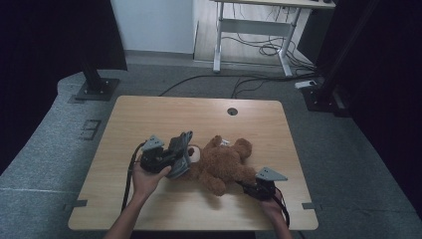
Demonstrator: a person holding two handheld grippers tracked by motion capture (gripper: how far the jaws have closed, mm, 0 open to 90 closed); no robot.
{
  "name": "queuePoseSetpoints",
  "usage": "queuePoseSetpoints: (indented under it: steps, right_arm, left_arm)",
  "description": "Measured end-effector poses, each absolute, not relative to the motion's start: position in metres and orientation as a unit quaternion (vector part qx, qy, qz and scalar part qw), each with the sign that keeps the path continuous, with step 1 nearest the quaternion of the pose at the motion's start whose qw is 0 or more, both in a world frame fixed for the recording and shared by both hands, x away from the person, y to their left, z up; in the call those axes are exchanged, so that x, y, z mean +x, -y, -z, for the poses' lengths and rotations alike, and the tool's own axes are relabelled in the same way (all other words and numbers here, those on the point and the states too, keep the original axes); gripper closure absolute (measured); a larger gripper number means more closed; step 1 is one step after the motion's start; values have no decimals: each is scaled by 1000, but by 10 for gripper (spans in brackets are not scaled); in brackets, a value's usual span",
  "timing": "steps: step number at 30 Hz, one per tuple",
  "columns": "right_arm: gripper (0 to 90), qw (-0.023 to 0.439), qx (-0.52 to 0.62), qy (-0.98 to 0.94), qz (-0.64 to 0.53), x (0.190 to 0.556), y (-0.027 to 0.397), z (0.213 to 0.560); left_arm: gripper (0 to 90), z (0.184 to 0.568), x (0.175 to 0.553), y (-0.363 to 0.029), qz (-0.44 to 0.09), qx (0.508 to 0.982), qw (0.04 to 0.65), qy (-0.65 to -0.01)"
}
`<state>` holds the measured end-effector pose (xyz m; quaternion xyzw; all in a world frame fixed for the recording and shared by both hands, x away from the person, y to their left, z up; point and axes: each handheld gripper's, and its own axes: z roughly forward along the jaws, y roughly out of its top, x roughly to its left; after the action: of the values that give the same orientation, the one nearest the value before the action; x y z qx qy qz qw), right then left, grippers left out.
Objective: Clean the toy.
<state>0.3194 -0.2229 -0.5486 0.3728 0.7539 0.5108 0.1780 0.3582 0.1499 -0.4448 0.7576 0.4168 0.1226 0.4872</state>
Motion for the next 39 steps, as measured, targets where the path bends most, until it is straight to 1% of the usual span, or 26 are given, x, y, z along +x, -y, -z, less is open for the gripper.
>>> queuePoseSetpoints:
  steps: [3, 6, 9, 15, 17, 20, 24, 29, 31, 33, 39]
  right_arm:
    - [582, 178, 373, -754, -511, 319, 223, 549]
    - [582, 179, 371, -756, -509, 319, 222, 548]
    - [582, 180, 369, -756, -509, 319, 222, 549]
    - [582, 181, 369, -757, -509, 319, 221, 549]
    - [582, 180, 369, -757, -508, 319, 221, 549]
    - [582, 180, 370, -756, -508, 319, 222, 549]
    - [582, 179, 373, -755, -508, 319, 222, 549]
    - [572, 181, 374, -755, -508, 319, 222, 548]
    - [557, 182, 374, -754, -508, 319, 222, 548]
    - [523, 187, 375, -753, -508, 319, 222, 548]
    - [370, 196, 388, -741, -511, 318, 223, 547]
  left_arm:
    - [760, 457, 372, -145, -119, 764, 461, -435]
    - [760, 468, 380, -150, -104, 752, 467, -454]
    - [759, 475, 384, -156, -106, 752, 453, -467]
    - [760, 488, 384, -170, -114, 757, 417, -491]
    - [761, 496, 385, -176, -104, 754, 412, -501]
    - [760, 512, 384, -182, -93, 759, 390, -513]
    - [759, 527, 378, -186, -77, 759, 394, -512]
    - [747, 522, 377, -188, -82, 759, 398, -509]
    - [735, 518, 377, -191, -85, 756, 401, -510]
    - [724, 513, 375, -195, -92, 750, 410, -510]
    - [721, 500, 364, -209, -114, 745, 421, -504]
